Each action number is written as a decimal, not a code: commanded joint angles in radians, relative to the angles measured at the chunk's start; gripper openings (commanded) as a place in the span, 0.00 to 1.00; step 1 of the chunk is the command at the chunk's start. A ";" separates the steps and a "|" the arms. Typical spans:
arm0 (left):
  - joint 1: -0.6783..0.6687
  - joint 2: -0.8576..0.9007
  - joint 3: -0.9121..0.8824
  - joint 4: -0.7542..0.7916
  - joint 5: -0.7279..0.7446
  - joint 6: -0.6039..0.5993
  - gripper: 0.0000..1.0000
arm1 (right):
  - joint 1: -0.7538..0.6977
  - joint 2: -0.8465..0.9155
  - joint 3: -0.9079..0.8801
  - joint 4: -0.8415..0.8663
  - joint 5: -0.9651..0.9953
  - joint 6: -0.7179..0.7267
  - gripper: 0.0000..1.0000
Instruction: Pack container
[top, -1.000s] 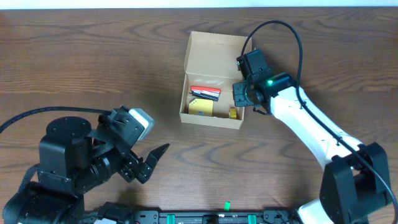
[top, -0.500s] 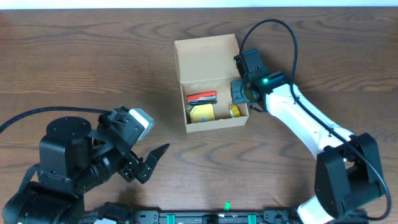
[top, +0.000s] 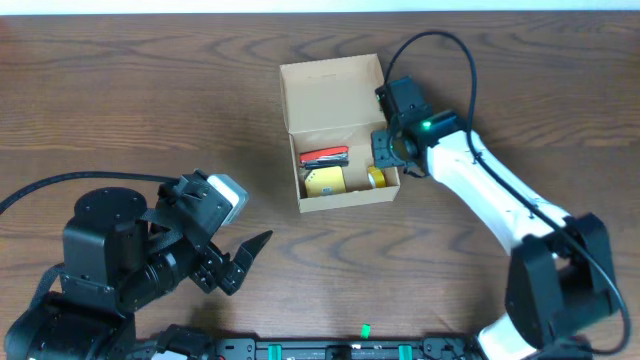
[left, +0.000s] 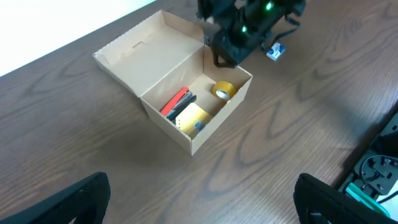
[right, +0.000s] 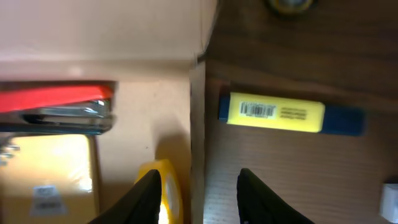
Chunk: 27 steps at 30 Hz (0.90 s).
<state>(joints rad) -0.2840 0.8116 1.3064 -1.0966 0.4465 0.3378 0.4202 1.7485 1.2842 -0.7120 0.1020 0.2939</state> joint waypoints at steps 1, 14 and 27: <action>0.002 0.000 0.019 0.000 0.014 0.006 0.95 | 0.014 -0.111 0.080 -0.006 0.002 -0.042 0.43; 0.002 0.000 0.019 0.000 0.015 0.006 0.95 | 0.022 -0.194 0.103 -0.026 -0.277 -0.316 0.54; 0.002 0.000 0.019 0.000 0.015 0.006 0.95 | 0.022 -0.084 0.102 -0.146 -0.350 -0.561 0.56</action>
<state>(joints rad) -0.2840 0.8116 1.3064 -1.0966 0.4465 0.3378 0.4343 1.6176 1.3876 -0.8528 -0.1970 -0.1745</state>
